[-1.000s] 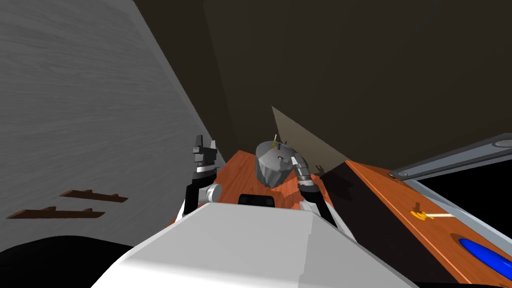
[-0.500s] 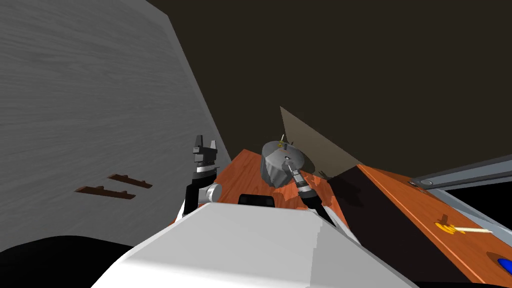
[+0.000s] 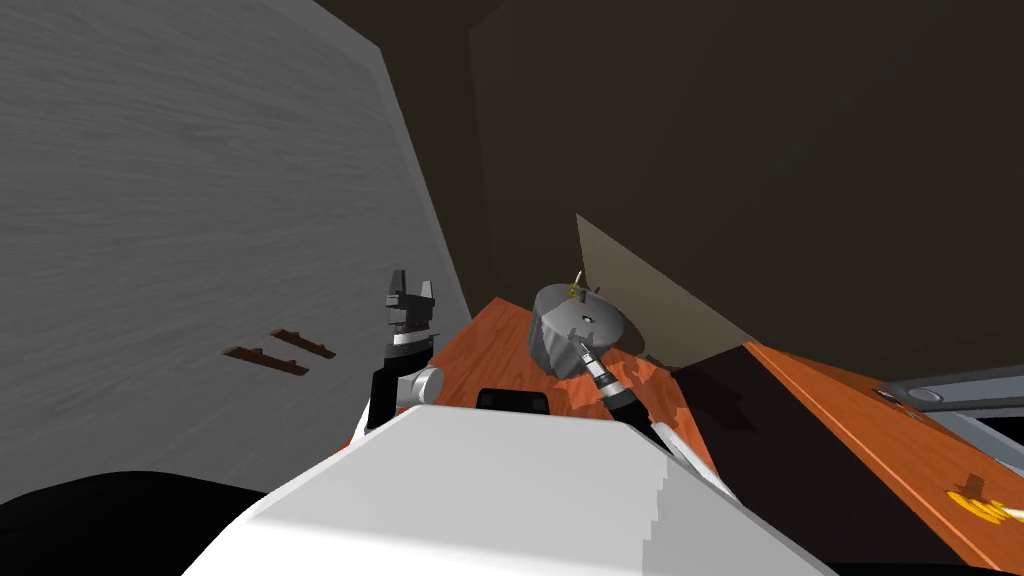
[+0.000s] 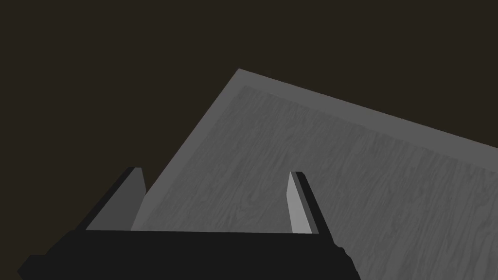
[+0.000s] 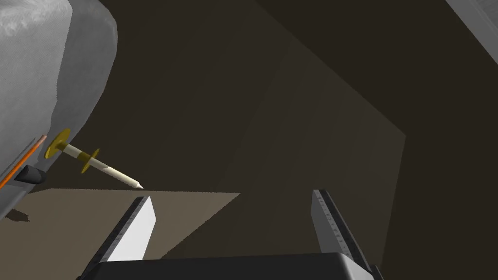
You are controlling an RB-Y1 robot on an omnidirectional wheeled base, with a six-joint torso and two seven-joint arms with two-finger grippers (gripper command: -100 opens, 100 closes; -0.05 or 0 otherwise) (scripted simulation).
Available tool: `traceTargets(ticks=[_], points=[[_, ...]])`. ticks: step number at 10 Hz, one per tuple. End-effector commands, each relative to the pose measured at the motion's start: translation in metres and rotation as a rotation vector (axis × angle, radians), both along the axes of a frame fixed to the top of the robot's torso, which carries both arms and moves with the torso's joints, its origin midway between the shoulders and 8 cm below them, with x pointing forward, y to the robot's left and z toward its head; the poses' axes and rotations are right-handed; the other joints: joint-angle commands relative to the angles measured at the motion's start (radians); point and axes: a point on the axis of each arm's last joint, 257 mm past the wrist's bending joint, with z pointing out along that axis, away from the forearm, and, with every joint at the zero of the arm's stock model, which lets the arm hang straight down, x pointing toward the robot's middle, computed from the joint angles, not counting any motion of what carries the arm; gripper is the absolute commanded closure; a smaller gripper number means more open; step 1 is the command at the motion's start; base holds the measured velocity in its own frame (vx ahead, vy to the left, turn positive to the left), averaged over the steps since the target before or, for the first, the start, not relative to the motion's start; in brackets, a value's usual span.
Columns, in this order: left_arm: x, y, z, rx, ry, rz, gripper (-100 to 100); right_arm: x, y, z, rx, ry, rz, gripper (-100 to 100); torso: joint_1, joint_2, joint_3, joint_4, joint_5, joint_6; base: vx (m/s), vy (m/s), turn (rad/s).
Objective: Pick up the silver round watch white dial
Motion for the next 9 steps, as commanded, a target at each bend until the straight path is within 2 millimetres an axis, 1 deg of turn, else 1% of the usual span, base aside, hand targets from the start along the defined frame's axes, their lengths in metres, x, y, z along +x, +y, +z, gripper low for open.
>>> traceTargets(ticks=[1,2,3,4,5,6,7,8,9], points=[[0.0,0.0,0.0,0.0,0.0,0.0,0,-0.009,-0.01,-0.023,-0.046,0.042,0.002,-100,0.0,0.0,0.0,0.0,0.0,0.0,-0.013,0.073,0.076],[0.0,0.0,0.0,0.0,0.0,0.0,0,-0.018,-0.015,-0.042,-0.126,0.08,0.03,-100,-0.001,0.0,0.0,0.0,0.0,0.001,0.005,0.084,0.202],[0.0,0.0,0.0,0.0,0.0,0.0,0,-0.021,-0.021,-0.052,-0.132,0.1,0.021,-100,-0.001,-0.001,0.0,0.0,0.0,0.0,0.015,0.061,0.094],[0.0,0.0,0.0,0.0,0.0,0.0,0,-0.034,-0.03,-0.075,-0.216,0.144,0.047,-100,-0.002,-0.001,-0.001,0.0,0.0,0.001,0.027,0.064,0.166],[0.0,0.0,0.0,0.0,0.0,0.0,0,-0.047,-0.039,-0.095,-0.295,0.184,0.073,-100,-0.002,-0.002,-0.001,0.0,0.0,0.0,0.052,0.088,0.379],[0.0,0.0,0.0,0.0,0.0,0.0,0,-0.051,-0.047,-0.104,-0.306,0.206,0.067,-100,-0.001,-0.004,-0.002,-0.001,0.0,0.0,0.043,0.051,0.117],[0.0,0.0,0.0,0.0,0.0,0.0,0,-0.064,-0.057,-0.12,-0.389,0.238,0.101,-100,-0.002,-0.004,-0.002,-0.001,0.0,0.001,0.044,0.047,0.225],[0.0,0.0,0.0,0.0,0.0,0.0,0,-0.07,-0.066,-0.132,-0.398,0.267,0.089,-100,-0.003,-0.004,-0.002,-0.001,-0.001,0.0,0.037,0.024,0.097],[0.0,0.0,0.0,0.0,0.0,0.0,0,-0.086,-0.08,-0.149,-0.483,0.306,0.122,-100,-0.004,-0.003,-0.002,-0.001,-0.001,0.001,0.047,0.022,0.213]])
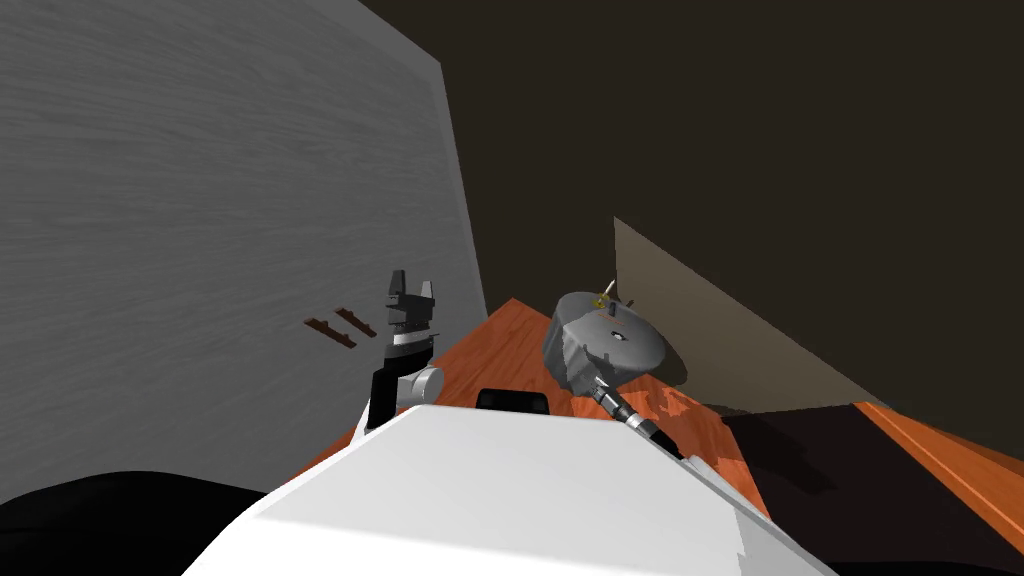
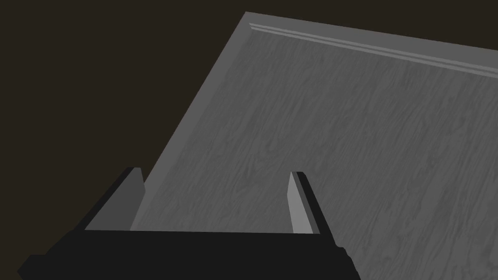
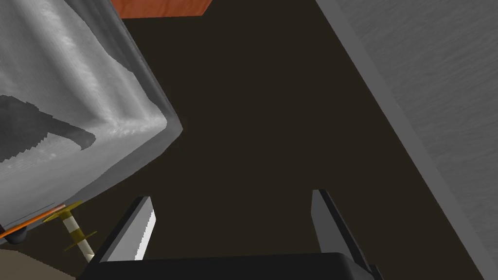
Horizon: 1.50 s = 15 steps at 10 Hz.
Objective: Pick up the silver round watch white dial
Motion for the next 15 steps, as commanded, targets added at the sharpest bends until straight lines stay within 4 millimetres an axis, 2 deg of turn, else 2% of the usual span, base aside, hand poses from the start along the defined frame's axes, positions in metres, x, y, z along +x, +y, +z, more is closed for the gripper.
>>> traceTargets(ticks=[1,2,4,5,6,8,10,11,12,14,15], points=[[0.0,0.0,0.0,0.0,0.0,0.0,0,-0.011,-0.014,-0.015,-0.051,0.037,0.008,-100,0.0,0.0,0.0,0.0,0.0,0.0,0.042,0.016,0.116],[0.0,0.0,0.0,0.0,0.0,0.0,0,-0.024,-0.025,-0.026,-0.126,0.067,0.051,-100,0.0,0.0,0.0,0.0,0.0,0.001,0.052,0.02,0.24],[0.0,0.0,0.0,0.0,0.0,0.0,0,-0.031,-0.034,-0.035,-0.138,0.091,0.037,-100,0.0,0.0,0.0,0.0,0.0,0.001,0.039,0.007,0.053],[0.0,0.0,0.0,0.0,0.0,0.0,0,-0.048,-0.05,-0.048,-0.216,0.13,0.077,-100,-0.001,0.001,0.001,0.0,0.0,0.001,0.04,0.013,0.212],[0.0,0.0,0.0,0.0,0.0,0.0,0,-0.052,-0.056,-0.053,-0.224,0.145,0.069,-100,0.0,0.0,0.0,0.0,0.0,0.0,0.045,0.001,0.153],[0.0,0.0,0.0,0.0,0.0,0.0,0,-0.091,-0.094,-0.076,-0.379,0.23,0.147,-100,-0.001,-0.001,0.0,0.0,0.0,0.0,0.075,0.009,0.301],[0.0,0.0,0.0,0.0,0.0,0.0,0,-0.097,-0.102,-0.08,-0.388,0.249,0.137,-100,-0.001,-0.002,-0.001,0.0,0.0,0.001,0.044,-0.014,0.063],[0.0,0.0,0.0,0.0,0.0,0.0,0,-0.113,-0.119,-0.086,-0.457,0.281,0.182,-100,-0.001,0.001,0.0,0.0,0.0,0.001,0.034,-0.007,0.217],[0.0,0.0,0.0,0.0,0.0,0.0,0,-0.12,-0.126,-0.09,-0.465,0.3,0.173,-100,-0.001,0.001,0.0,0.0,0.0,0.0,0.032,-0.011,0.155],[0.0,0.0,0.0,0.0,0.0,0.0,0,-0.158,-0.167,-0.098,-0.602,0.38,0.256,-100,-0.001,0.001,0.0,0.0,0.0,0.0,0.053,-0.019,0.309],[0.0,0.0,0.0,0.0,0.0,0.0,0,-0.164,-0.174,-0.101,-0.61,0.397,0.248,-100,-0.003,-0.001,-0.001,0.0,0.0,0.0,0.057,-0.038,0.127]])
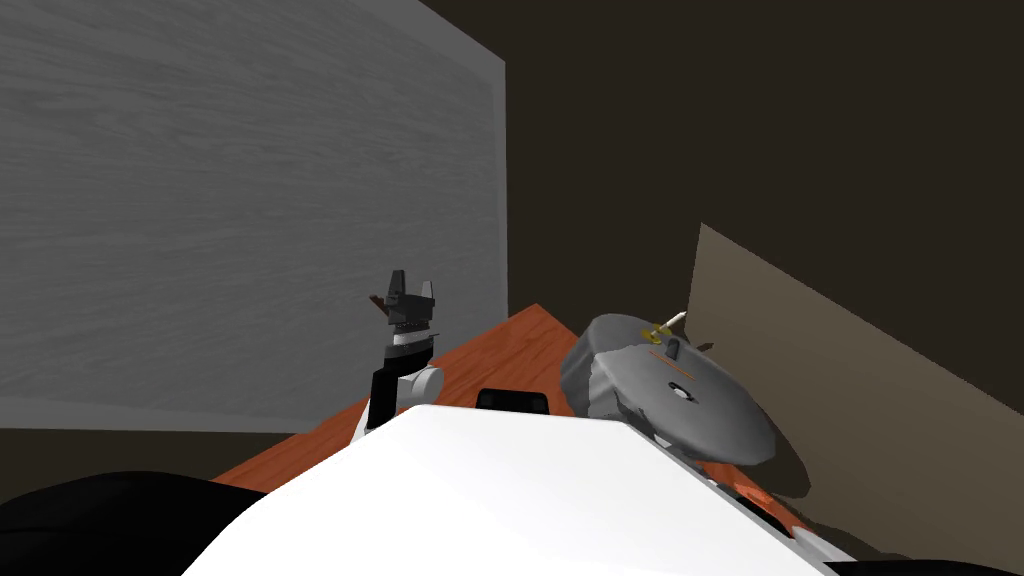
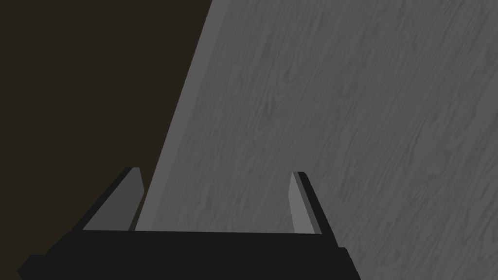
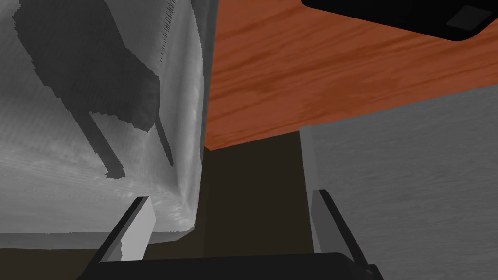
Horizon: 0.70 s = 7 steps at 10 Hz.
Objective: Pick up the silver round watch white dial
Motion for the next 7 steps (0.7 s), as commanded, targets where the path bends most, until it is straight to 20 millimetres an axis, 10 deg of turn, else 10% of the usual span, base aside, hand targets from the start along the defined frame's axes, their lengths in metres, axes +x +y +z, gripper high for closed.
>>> traceTargets(ticks=[1,7], points=[[0.0,0.0,0.0,0.0,0.0,0.0,0,-0.027,-0.025,-0.004,-0.076,0.058,0.043,-100,0.0,0.0,0.0,0.0,0.0,0.0,0.047,-0.034,0.277],[0.0,0.0,0.0,0.0,0.0,0.0,0,-0.114,-0.123,0.009,-0.333,0.27,0.201,-100,-0.005,-0.001,-0.001,0.0,-0.001,-0.001,0.056,-0.103,0.285]])
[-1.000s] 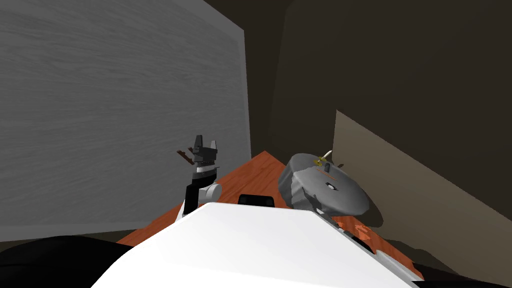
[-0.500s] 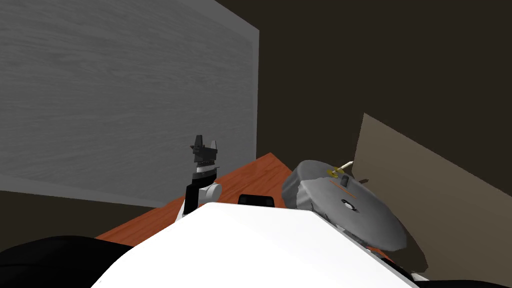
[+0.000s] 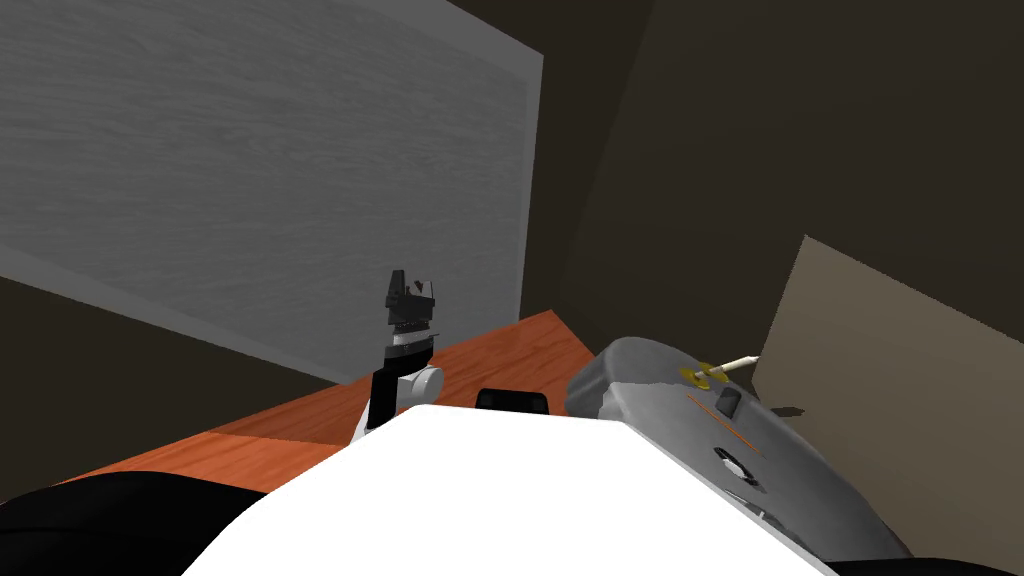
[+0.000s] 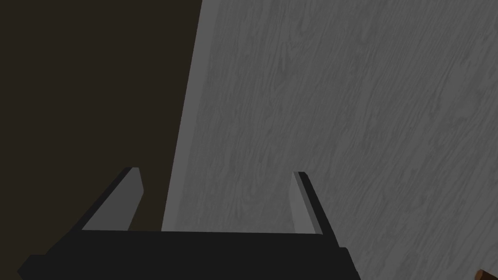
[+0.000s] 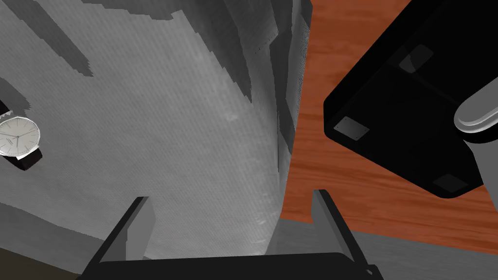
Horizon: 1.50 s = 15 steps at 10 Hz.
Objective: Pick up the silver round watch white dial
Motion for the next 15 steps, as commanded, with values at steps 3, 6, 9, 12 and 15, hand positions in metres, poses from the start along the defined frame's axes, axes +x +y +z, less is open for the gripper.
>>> traceTargets(ticks=[3,6,9,12,15], points=[[0.0,0.0,0.0,0.0,0.0,0.0,0,-0.032,-0.035,0.008,-0.093,0.086,0.068,-100,0.002,0.001,0.0,0.0,0.0,0.0,0.038,-0.138,0.214],[0.0,0.0,0.0,0.0,0.0,0.0,0,-0.051,-0.049,0.012,-0.131,0.135,0.105,-100,0.002,0.002,0.001,0.0,-0.001,0.002,0.006,-0.14,0.179],[0.0,0.0,0.0,0.0,0.0,0.0,0,-0.072,-0.049,0.011,-0.137,0.175,0.133,-100,-0.001,0.004,0.002,0.001,-0.001,0.001,-0.024,-0.152,0.223],[0.0,0.0,0.0,0.0,0.0,0.0,0,-0.075,-0.042,-0.001,-0.138,0.178,0.127,-100,0.009,0.003,0.002,0.001,0.001,0.001,-0.007,-0.035,0.04],[0.0,0.0,0.0,0.0,0.0,0.0,0,-0.076,-0.039,-0.005,-0.138,0.178,0.122,100,0.01,0.002,0.001,0.001,0.001,0.002,-0.005,-0.023,0.021]])
